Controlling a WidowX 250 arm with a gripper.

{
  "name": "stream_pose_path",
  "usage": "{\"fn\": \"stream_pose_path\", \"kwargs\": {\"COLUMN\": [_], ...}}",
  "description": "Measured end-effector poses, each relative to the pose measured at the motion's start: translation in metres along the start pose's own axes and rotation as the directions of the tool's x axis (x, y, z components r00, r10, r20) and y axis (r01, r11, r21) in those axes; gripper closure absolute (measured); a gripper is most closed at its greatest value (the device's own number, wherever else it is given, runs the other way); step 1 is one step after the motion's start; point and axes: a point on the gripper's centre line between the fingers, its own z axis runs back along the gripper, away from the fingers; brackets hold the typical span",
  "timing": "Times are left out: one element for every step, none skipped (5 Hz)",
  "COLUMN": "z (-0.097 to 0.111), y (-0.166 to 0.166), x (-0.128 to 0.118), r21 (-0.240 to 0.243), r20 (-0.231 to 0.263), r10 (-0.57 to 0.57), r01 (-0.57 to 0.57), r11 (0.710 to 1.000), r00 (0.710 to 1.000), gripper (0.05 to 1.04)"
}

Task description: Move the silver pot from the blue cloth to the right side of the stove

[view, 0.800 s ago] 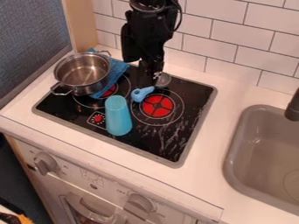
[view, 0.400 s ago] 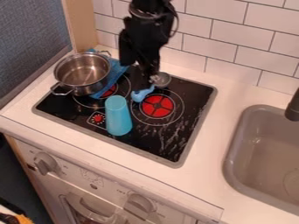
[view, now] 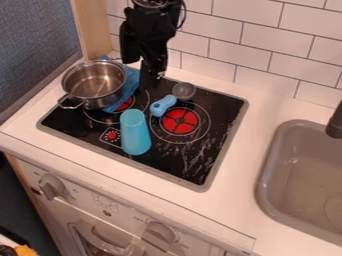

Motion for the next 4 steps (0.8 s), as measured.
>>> {"fn": "stream_pose_path", "kwargs": {"z": [-0.006, -0.014, -0.028, -0.05], "y": [0.014, 0.032, 0.038, 0.044], "x": [-0.002, -0.006, -0.01, -0.02], "r21": [0.004, 0.047, 0.054, 0.036], "r20": [0.003, 0.041, 0.016, -0.018], "r10": [0.036, 0.076, 0.093, 0.129], "r01": [-0.036, -0.078, -0.094, -0.128], "r11": [0.999, 0.996, 0.994, 0.991], "r00": [0.999, 0.996, 0.995, 0.991], "gripper": [0.082, 0.082, 0.082, 0.082]}}
